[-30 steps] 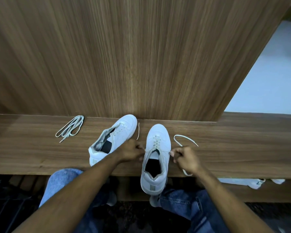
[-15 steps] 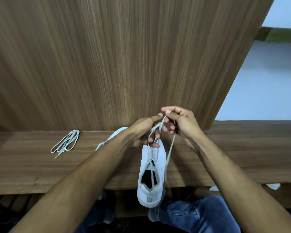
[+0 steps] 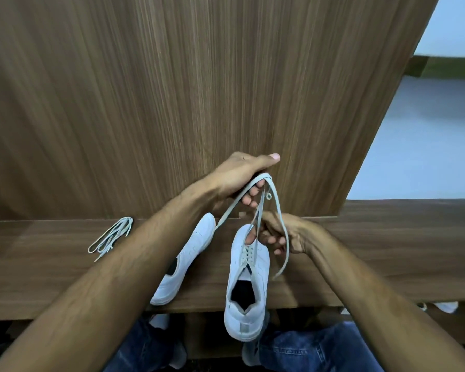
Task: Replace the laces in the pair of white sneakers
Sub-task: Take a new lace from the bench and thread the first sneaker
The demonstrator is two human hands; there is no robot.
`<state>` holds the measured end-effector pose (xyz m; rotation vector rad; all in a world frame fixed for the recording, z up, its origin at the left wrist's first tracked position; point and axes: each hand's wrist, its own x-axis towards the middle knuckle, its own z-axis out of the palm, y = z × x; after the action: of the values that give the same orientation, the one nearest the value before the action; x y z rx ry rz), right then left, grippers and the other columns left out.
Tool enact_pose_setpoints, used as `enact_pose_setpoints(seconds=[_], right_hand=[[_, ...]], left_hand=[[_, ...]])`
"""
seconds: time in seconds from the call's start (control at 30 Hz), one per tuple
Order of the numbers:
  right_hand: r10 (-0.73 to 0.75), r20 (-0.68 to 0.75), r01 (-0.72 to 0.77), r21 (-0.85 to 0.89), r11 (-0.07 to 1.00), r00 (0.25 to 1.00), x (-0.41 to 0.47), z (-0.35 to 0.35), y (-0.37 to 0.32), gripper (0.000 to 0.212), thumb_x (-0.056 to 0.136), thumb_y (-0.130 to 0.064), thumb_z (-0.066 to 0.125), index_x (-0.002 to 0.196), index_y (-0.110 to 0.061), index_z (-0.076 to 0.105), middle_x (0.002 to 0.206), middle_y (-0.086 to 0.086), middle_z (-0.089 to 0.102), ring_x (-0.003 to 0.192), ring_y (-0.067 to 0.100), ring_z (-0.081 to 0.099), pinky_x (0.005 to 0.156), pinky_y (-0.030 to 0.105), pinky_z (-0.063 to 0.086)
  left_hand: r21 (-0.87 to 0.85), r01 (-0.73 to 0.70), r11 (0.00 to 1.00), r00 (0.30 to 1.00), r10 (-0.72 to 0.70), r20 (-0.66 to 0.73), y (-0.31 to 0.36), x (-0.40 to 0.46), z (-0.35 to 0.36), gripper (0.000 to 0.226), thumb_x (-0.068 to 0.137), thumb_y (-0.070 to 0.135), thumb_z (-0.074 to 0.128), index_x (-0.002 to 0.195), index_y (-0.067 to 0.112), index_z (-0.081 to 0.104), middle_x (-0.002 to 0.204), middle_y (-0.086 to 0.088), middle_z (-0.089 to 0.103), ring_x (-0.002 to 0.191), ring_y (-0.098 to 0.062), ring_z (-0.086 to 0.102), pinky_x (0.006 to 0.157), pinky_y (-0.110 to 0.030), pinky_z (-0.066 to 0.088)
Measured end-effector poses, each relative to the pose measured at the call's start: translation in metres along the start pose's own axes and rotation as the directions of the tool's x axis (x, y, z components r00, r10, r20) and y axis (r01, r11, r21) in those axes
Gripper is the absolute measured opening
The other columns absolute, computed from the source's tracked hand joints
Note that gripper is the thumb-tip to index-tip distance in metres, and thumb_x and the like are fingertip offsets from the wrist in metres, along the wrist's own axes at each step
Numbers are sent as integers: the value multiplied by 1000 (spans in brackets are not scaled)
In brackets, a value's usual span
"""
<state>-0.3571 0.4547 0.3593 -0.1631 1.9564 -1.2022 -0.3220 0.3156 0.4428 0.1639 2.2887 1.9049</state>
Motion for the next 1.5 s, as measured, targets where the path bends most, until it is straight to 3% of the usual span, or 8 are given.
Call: enact_pose_setpoints(seconds=[0.23,0.4,0.53,0.83,1.07,1.2,1.33,1.5], right_hand=[[8,-72,9,236,972,997,1,-15,-11,49,100,-18,36,57,-14,59,37,-8,33,23,3,22,45,15,33],[97,-104,-52,370,928,990,3,-28,-5,29,88,-20,45,64,-15,60,55,-3,59,41,7,52,53,22,49],[-46,-195,161,626,763,980,0,-40,-4,24,88,-2,42,81,-12,63,61,0,65,47,9,60,60,32,59],[-423,-182,450,151,880,888,-26,-33,-34,18,95,-9,53,102,-8,70,61,3,55,38,6,36,35,17,32],[-486,-170,502,63,863,857,-25,-17,-26,18,94,-24,59,86,-13,72,61,0,52,43,6,36,33,16,22],[-432,-312,498,173,850,846,-19,-20,-12,24,96,-26,57,84,-10,70,57,-1,51,39,4,33,32,15,20],[-344,-335,435,252,864,877,-15,-24,0,24,95,-21,55,82,-6,70,57,2,49,36,6,32,31,14,18],[-301,-293,377,253,891,908,-11,-26,4,24,95,-18,52,83,-4,68,57,2,47,36,7,29,32,15,16]], left_hand=[[17,-85,996,996,84,35,-3,-7,0,51,94,41,56,54,10,50,49,-8,49,39,-19,45,65,-40,44],[30,-129,991,992,128,18,-9,-9,-12,50,95,38,53,54,11,54,53,-10,58,45,-21,55,56,-30,43],[18,-142,990,990,142,-23,-14,-9,-23,45,93,32,58,52,14,54,56,-9,60,47,-22,55,56,-28,44],[-175,-231,957,973,226,-45,14,3,-22,36,92,24,59,57,18,54,62,-9,63,50,-18,60,57,-28,52],[-556,-235,798,967,136,-215,12,25,-34,16,97,26,50,108,14,53,94,-12,69,75,-24,69,68,-35,58],[-214,-11,977,934,-66,-352,-47,33,-28,59,94,32,59,144,24,29,120,-13,60,79,-27,68,62,-33,55],[207,262,943,898,-160,-410,-109,27,-27,69,88,37,66,147,24,32,138,-7,49,123,-27,53,97,-39,47],[179,-26,983,989,52,-142,-126,19,-10,26,86,10,69,111,13,67,112,-2,69,112,-18,63,95,-24,49]])
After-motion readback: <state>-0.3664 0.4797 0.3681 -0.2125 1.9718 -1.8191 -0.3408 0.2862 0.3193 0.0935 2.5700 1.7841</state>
